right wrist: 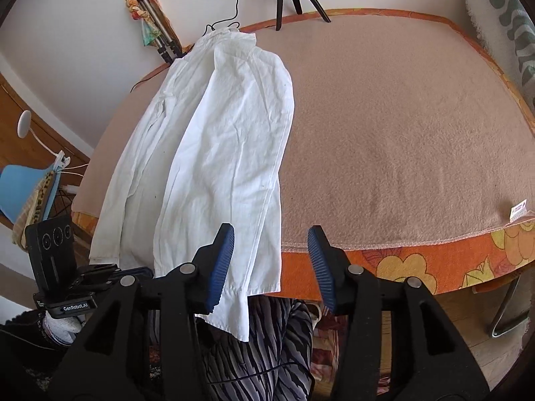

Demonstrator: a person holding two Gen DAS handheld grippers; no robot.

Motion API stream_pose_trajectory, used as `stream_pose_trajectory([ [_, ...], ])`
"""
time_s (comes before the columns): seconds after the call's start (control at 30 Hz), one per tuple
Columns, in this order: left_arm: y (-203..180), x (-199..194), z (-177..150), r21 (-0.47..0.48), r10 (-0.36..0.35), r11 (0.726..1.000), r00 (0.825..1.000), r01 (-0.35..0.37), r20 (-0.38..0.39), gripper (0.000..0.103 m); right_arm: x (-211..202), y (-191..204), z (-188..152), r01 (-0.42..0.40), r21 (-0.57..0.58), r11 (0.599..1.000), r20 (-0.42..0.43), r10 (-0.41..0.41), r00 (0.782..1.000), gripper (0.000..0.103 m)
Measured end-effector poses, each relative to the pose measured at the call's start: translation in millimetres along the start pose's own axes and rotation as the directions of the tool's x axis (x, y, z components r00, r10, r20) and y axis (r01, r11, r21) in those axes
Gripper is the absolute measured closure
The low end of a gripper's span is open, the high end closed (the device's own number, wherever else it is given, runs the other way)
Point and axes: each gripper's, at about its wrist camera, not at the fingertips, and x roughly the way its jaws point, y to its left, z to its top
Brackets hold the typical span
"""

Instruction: Fold small clothes

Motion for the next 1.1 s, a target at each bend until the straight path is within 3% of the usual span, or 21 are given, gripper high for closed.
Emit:
stream_pose_trajectory([
  [0.2,-5.6,-9.4,4.1,0.062,0.042,0.997,0.999,-0.043,0.024,0.094,16.6,-16.8,31.4,0.009,0.04,0.999,0.051,-0.011,0.999,0.054],
  [0.4,-16.5,-3.4,14.4,0.081,0.051,0.995,0.998,-0.055,0.043,0.094,33.3,-24.7,79.7,-0.059,0.04,0.997,0.043,0.057,0.997,0.053],
  [0.53,-20.9,-0.2,26.8,0.086,0.045,0.995,0.998,-0.049,0.051,0.091,43.4,-22.7,89.5,-0.088,0.042,0.995,0.02,0.087,0.996,0.052],
  [0.7,-21.3,-2.8,58.8,0.087,0.046,0.995,0.996,-0.052,0.072,0.089,46.8,-16.7,64.5,-0.101,0.026,0.995,-0.036,0.102,0.994,0.052],
  [0.87,-19.7,-8.0,84.6,0.09,0.045,0.994,0.994,-0.054,0.102,0.089,45.2,-20.1,17.5,-0.172,0.096,0.98,-0.092,0.181,0.979,0.052],
  [1.1,-28.8,2.8,72.3,0.136,0.039,0.99,0.996,-0.049,0.075,0.087,46.8,-25.4,-27.2,-0.244,0.211,0.947,-0.13,0.274,0.953,0.052],
])
